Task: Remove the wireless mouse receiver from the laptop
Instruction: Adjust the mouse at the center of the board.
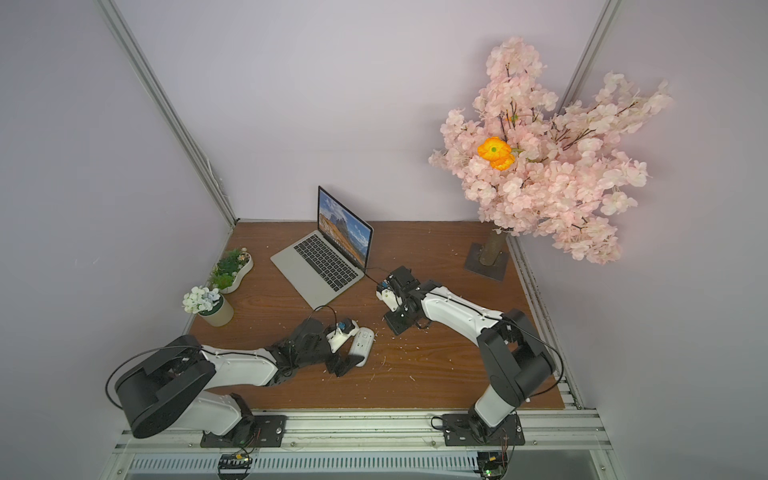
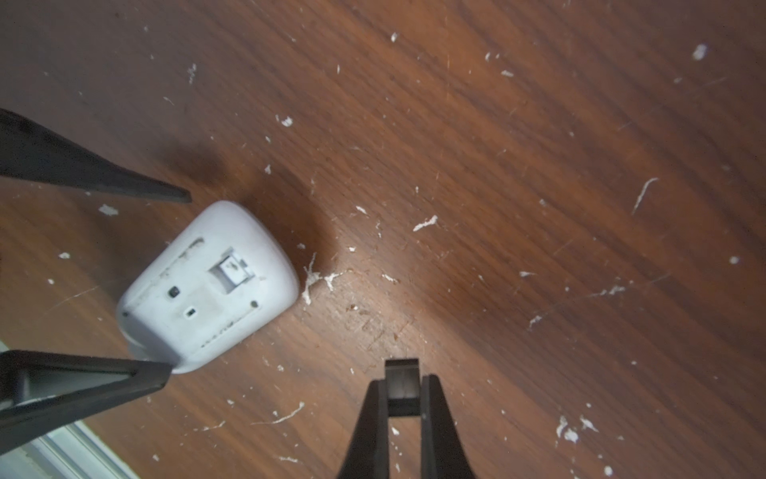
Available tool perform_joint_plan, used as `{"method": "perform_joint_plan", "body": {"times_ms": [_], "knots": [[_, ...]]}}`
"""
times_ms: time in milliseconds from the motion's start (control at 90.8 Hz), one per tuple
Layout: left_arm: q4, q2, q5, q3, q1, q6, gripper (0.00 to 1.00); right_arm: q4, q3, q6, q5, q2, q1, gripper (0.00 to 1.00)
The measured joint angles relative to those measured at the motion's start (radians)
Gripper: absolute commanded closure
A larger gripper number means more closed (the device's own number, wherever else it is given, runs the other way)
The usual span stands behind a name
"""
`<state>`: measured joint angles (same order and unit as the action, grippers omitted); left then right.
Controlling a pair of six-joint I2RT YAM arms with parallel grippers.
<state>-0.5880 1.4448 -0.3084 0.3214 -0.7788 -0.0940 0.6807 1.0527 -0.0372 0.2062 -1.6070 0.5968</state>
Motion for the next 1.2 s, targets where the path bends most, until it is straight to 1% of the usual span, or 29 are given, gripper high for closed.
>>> {"method": "perform_joint_plan", "body": {"times_ms": [154, 506, 650, 793, 1013, 1123, 1200], "knots": [[-0.04, 0.02, -0.002, -0.003, -0.018, 0.029, 0.14, 0.0, 0.0, 0.0, 0.0, -0.002, 0.0, 1.0], [-0.053, 0.024, -0.02, -0.005, -0.035, 0.067, 0.12, 0.0, 0.0, 0.0, 0.0, -0.004, 0.0, 1.0], [-0.068, 0.054, -0.016, -0.004, -0.076, 0.069, 0.13, 0.0, 0.0, 0.0, 0.0, -0.005, 0.0, 1.0], [-0.094, 0.086, 0.024, -0.003, -0.106, 0.07, 0.17, 0.0, 0.0, 0.0, 0.0, -0.005, 0.0, 1.0], [-0.108, 0.094, 0.085, -0.002, -0.119, 0.074, 0.21, 0.0, 0.0, 0.0, -0.001, -0.005, 0.0, 1.0], [-0.107, 0.094, 0.098, -0.002, -0.12, 0.067, 0.29, 0.0, -0.002, 0.0, -0.001, -0.005, 0.0, 1.0], [-0.109, 0.098, 0.109, -0.002, -0.12, 0.056, 0.36, 0.0, -0.006, 0.0, -0.002, -0.004, 0.0, 1.0]]}}
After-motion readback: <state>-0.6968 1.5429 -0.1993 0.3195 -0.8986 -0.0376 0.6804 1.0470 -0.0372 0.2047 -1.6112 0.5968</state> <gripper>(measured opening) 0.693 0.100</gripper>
